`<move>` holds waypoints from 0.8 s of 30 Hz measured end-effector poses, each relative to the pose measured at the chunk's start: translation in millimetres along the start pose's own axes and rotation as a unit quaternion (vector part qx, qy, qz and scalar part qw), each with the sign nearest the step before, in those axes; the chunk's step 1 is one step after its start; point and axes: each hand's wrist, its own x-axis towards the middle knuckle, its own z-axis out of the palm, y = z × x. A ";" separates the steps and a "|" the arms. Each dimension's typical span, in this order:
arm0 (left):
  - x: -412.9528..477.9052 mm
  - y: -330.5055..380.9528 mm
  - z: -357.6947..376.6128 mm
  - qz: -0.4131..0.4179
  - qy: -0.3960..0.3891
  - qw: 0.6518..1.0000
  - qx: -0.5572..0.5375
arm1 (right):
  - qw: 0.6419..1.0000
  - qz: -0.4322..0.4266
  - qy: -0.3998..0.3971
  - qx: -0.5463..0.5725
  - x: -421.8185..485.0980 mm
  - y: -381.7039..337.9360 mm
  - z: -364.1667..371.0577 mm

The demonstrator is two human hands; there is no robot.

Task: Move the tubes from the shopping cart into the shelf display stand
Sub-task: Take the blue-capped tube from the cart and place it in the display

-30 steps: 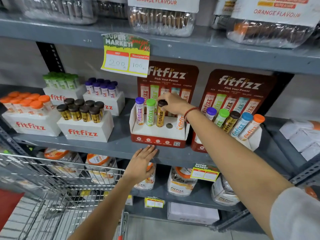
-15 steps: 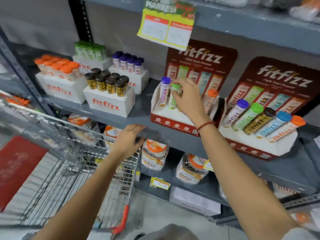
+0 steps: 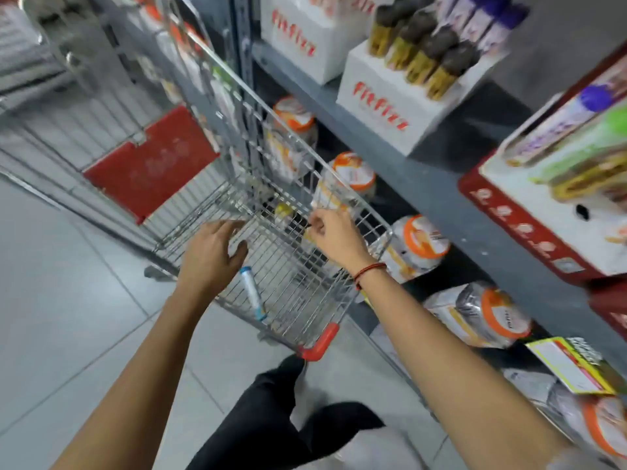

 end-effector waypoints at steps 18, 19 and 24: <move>-24.0 -38.6 47.3 -0.030 -0.023 0.987 0.155 | 0.957 0.022 -0.286 -0.044 96.4 17.8 245.6; -23.5 -38.7 47.7 -0.031 -0.020 0.987 0.157 | 0.950 0.007 -0.308 -0.057 98.4 18.7 254.1; -23.3 -37.1 49.9 -0.036 0.004 0.988 0.153 | 0.952 -0.042 -0.281 -0.113 96.0 22.3 276.1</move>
